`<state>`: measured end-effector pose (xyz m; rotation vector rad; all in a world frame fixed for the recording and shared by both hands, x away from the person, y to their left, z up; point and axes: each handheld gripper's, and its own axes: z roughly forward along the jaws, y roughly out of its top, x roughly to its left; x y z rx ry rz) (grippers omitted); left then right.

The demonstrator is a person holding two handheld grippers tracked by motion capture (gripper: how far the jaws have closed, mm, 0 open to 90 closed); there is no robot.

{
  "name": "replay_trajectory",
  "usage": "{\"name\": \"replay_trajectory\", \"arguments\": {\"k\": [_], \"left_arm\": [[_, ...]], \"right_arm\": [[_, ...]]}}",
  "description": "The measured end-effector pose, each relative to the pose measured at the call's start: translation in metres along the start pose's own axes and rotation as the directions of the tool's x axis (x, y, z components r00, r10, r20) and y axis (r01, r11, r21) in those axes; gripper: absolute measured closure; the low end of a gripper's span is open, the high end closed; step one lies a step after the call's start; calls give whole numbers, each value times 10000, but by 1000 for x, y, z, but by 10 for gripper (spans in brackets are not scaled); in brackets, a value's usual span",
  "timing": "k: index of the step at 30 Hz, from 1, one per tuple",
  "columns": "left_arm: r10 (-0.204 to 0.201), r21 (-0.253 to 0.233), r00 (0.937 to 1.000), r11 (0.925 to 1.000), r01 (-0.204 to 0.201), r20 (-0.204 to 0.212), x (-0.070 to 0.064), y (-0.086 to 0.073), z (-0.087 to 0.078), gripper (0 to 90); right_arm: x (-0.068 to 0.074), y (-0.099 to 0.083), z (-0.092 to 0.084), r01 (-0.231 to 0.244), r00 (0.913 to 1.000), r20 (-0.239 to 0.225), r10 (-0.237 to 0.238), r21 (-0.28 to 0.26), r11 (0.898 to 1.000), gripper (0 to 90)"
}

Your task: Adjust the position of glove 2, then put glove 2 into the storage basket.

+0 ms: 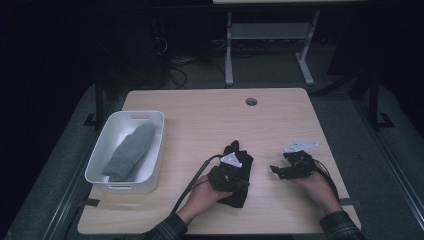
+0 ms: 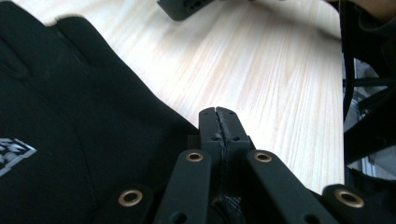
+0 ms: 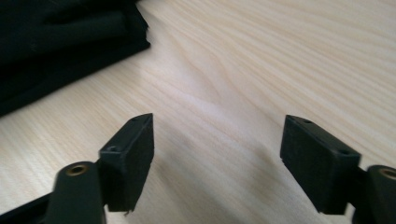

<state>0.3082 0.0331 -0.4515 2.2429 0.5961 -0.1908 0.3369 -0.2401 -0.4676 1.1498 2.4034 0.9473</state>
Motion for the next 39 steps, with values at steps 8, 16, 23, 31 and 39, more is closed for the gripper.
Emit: {"name": "replay_trajectory", "arguments": {"k": [8, 16, 23, 31, 39], "left_arm": [[-37, 244, 10000, 9997, 36, 38, 1, -4, -3, 894], [38, 627, 10000, 9980, -33, -79, 3, -12, -14, 893], [73, 985, 9992, 9951, -33, -397, 9, -25, -33, 893], [130, 1208, 9961, 9927, -23, -874, 17, -38, -55, 893], [223, 906, 9959, 9958, -143, -880, 17, -28, -66, 772]], "right_arm": [[-2, -3, 4, -184, 9996, 235, 180, 178, 9997, 222], [-4, -4, 4, -248, 9993, 267, 245, 106, 9996, 194], [-7, -7, 7, -426, 9989, 196, 428, -113, 9990, 144], [-8, -9, 8, -561, 9983, 130, 564, -217, 9982, 134], [-7, -13, 9, -601, 9981, 129, 610, -623, 9963, 127]]}}
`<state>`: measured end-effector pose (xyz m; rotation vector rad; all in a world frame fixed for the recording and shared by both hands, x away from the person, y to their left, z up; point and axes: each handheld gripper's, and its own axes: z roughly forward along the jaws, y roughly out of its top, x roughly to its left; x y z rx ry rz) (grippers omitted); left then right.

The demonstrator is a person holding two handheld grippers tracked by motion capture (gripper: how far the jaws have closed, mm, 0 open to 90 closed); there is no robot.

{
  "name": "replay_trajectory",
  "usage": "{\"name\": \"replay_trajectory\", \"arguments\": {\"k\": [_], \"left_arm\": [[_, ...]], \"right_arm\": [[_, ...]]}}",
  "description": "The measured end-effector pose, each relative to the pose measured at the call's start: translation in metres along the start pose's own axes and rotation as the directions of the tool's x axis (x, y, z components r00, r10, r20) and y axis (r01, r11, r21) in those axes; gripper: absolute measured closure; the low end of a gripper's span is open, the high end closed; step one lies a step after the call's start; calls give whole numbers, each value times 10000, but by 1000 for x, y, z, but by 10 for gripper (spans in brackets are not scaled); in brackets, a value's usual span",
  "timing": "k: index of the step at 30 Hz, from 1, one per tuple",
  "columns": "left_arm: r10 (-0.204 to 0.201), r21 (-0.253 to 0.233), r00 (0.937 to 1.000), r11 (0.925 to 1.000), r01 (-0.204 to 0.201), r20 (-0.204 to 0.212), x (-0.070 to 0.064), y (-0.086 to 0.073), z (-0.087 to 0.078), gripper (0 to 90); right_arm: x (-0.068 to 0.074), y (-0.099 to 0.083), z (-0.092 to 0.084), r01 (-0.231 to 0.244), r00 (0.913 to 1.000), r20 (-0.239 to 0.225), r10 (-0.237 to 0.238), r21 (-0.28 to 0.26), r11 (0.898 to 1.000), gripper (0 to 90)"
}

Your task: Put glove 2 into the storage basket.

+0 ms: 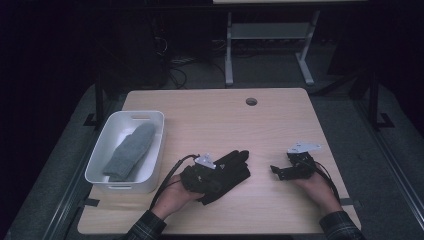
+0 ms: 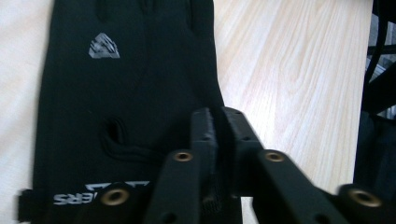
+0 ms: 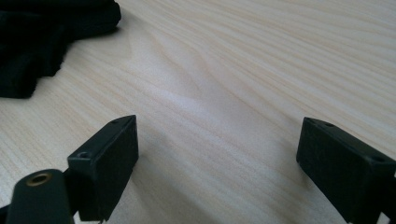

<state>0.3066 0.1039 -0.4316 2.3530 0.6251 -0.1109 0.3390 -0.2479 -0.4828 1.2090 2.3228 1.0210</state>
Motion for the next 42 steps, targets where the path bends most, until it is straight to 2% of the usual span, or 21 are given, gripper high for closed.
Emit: {"name": "replay_trajectory", "arguments": {"k": [5, 7, 11, 14, 15, 19, 21, 25, 26, 31, 35, 37, 38, 42], "left_arm": [[105, -463, 9991, 9989, -124, -413, 8, 11, -7, 520], [-30, -676, 9994, 9977, 7, -345, 12, 14, -7, 437], [171, -620, 9967, 9978, -221, -789, 18, 20, 0, 283], [329, -537, 9938, 9978, -387, -1058, 22, 23, 5, 213], [505, -363, 9924, 9978, -549, -1123, 24, 24, 6, 194], [412, -342, 9898, 9983, -462, -1362, 26, 25, 15, 161], [566, -93, 9877, 9982, -586, -1459, 27, 25, 18, 150], [460, 95, 9851, 9989, -451, -1655, 27, 23, 27, 137], [597, 259, 9842, 9981, -561, -1668, 28, 23, 28, 135], [722, 432, 9800, 9969, -653, -1857, 27, 20, 35, 127], [668, 346, 9804, 9975, -615, -1856, 28, 17, 38, 125], [594, 365, 9824, 9979, -538, -1773, 30, 16, 38, 123], [426, 252, 9842, 9989, -388, -1721, 31, 16, 39, 123], [508, 357, 9848, 9983, -455, -1663, 32, 15, 40, 126]], "right_arm": [[0, 0, 0, 7, 10000, -2, -7, 3, 10000, 126], [0, 0, 0, 6, 10000, 0, -6, 1, 10000, 127], [0, 0, 0, -9, 10000, 1, 9, -4, 10000, 127], [1, 0, 0, -10, 10000, 2, 10, -7, 10000, 128], [0, 0, 0, -4, 10000, 2, 4, -6, 10000, 127], [1, 0, 0, -7, 10000, 4, 7, -12, 10000, 128], [1, 0, 0, -21, 10000, 2, 21, -8, 10000, 128], [1, 0, 1, -14, 10000, -1, 14, -10, 10000, 128], [1, 1, 0, -17, 10000, -3, 17, -6, 10000, 128], [1, 0, 0, -12, 10000, -5, 12, -7, 10000, 129], [1, 1, 0, -20, 10000, -14, 20, -10, 10000, 131], [1, 1, 1, -6, 10000, -19, 6, -9, 10000, 131], [1, 1, 1, -3, 10000, -16, 3, -10, 10000, 131], [1, 1, 1, -8, 10000, -15, 8, -11, 10000, 131]]}}
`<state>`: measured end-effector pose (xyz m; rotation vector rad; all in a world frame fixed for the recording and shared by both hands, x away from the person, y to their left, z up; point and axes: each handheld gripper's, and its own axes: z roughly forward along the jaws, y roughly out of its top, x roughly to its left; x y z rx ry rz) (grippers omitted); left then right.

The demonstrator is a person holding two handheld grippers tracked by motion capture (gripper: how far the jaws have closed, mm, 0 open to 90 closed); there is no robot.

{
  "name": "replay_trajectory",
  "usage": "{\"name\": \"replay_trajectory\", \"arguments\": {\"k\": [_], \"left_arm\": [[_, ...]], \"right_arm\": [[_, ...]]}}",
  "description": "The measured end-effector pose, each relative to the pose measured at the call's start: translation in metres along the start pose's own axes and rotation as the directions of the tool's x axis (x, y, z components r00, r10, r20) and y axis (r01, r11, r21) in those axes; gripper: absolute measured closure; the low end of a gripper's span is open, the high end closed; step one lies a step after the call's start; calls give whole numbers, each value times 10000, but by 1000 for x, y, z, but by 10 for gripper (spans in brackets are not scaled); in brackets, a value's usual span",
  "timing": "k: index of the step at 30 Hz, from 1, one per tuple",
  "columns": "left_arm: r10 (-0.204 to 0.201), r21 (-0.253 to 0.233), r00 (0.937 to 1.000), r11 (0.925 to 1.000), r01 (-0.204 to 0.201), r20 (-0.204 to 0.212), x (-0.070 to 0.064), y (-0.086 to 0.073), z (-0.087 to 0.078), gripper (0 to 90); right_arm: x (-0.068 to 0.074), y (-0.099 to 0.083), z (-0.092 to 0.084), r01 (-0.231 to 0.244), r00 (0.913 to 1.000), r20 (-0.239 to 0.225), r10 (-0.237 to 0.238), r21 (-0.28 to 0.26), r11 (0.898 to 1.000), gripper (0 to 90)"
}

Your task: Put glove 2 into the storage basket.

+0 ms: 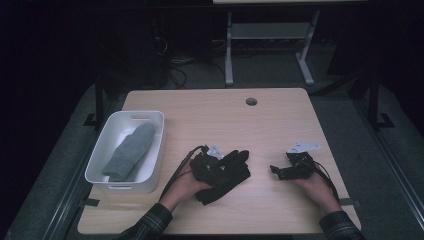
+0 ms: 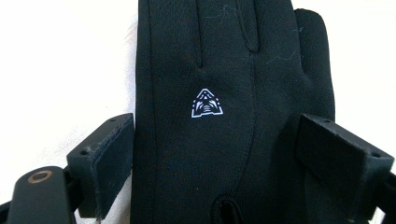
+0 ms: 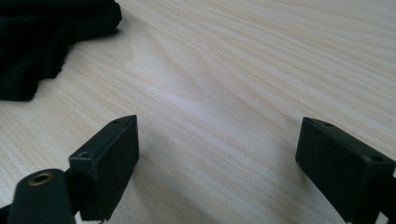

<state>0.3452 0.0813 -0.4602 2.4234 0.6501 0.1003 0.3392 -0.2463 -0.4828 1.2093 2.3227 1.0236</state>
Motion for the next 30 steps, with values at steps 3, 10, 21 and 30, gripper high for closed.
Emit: {"name": "replay_trajectory", "arguments": {"k": [3, 10, 21, 30], "left_arm": [[-60, 29, 9999, 10000, 59, 120, 0, -1, 0, 141], [323, -103, 9966, 9994, -317, 755, -4, -1, -3, 364], [-71, 65, 9871, 10000, 61, 1600, -5, 5, -7, 672], [-221, -72, 9834, 9997, 238, 1802, -6, 16, -34, 671]], "right_arm": [[0, 0, 0, -7, 10000, 0, 7, 10, 10000, 132], [1, 0, 0, 23, 10000, -20, -23, 8, 10000, 132], [1, 0, 0, 26, 10000, -34, -26, 5, 10000, 132], [1, 0, 0, -14, 10000, -48, 15, 44, 10000, 131]]}}
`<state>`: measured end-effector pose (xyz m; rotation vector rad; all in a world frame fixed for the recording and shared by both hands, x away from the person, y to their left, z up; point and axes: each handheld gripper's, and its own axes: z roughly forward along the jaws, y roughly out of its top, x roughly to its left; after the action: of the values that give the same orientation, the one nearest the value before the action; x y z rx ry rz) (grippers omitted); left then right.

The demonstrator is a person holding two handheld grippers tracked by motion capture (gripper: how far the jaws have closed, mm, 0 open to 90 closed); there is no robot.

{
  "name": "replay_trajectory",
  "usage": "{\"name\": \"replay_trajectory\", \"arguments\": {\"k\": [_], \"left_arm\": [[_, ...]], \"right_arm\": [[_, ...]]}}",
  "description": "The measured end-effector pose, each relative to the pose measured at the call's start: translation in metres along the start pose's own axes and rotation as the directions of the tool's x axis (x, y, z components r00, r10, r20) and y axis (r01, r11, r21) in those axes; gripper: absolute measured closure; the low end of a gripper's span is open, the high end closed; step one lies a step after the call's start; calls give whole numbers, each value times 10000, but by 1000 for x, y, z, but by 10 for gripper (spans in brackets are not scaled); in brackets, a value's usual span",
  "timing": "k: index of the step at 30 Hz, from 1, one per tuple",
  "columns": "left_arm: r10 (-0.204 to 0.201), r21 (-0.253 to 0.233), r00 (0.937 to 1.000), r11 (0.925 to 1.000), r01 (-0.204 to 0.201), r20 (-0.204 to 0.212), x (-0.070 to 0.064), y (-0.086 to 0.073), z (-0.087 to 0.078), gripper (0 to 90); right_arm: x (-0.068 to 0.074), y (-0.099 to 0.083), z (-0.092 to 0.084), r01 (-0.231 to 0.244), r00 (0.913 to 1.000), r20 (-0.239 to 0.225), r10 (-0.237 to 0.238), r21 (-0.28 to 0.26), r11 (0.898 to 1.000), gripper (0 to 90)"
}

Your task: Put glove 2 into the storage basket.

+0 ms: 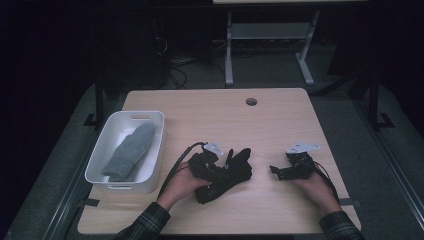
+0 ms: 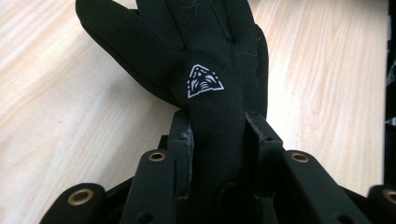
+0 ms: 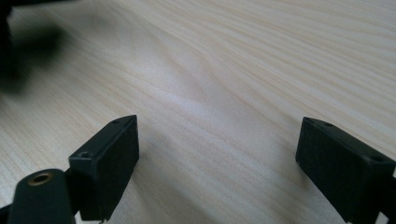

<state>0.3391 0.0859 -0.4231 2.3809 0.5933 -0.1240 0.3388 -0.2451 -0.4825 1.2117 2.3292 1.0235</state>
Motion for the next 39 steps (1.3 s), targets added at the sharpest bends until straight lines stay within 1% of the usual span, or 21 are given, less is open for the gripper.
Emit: {"name": "replay_trajectory", "arguments": {"k": [2, 5, 9, 15, 16, 21, 26, 27, 29, 34, 36, 37, 39], "left_arm": [[27, -3, 9999, 10000, -27, -114, 1, 2, -6, 670], [-127, -105, 9997, 9999, 125, -190, 3, 4, -17, 670], [-396, -287, 9992, 9988, 393, -112, 7, 7, -33, 670], [-457, -476, 9974, 9979, 431, -549, 13, 10, -61, 670], [-556, -562, 9965, 9971, 522, -618, 14, 10, -66, 670], [-760, -670, 9934, 9953, 703, -861, 21, 10, -91, 669], [-984, -792, 9880, 9928, 893, -1194, 29, 6, -113, 669], [-1070, -883, 9862, 9914, 963, -1264, 30, 5, -117, 668], [-1186, -1005, 9845, 9893, 1060, -1289, 34, 1, -124, 668], [-1416, -1029, 9760, 9867, 1257, -1656, 42, -10, -144, 668], [-1632, -1158, 9702, 9828, 1439, -1791, 44, -15, -151, 669], [-1615, -1093, 9690, 9837, 1428, -1871, 46, -18, -155, 668], [-1740, -1163, 9645, 9813, 1531, -1988, 48, -23, -162, 668]], "right_arm": [[0, 0, 0, 33, 10000, 20, -33, 1, 10000, 125], [1, 0, 0, -9, 10000, 4, 9, 29, 10000, 109], [1, 0, 0, -28, 10000, -5, 28, 65, 10000, 99], [1, 0, 0, -32, 10000, -8, 32, 61, 10000, 98], [1, 0, 0, -35, 10000, -7, 35, 62, 10000, 98], [2, 0, 0, -35, 10000, -31, 35, 74, 10000, 99], [2, 0, 0, -28, 10000, -40, 28, 73, 10000, 99], [2, 0, 0, -29, 10000, -44, 29, 76, 10000, 99], [2, 0, 0, -3, 10000, -42, 3, 84, 10000, 99], [1, 0, 0, 9, 10000, -41, -9, 86, 10000, 99], [1, 0, 0, 3, 10000, -40, -2, 87, 10000, 99], [1, 0, 0, 4, 10000, -38, -4, 84, 10000, 99], [2, 0, 0, 4, 10000, -35, -3, 82, 10000, 99]]}}
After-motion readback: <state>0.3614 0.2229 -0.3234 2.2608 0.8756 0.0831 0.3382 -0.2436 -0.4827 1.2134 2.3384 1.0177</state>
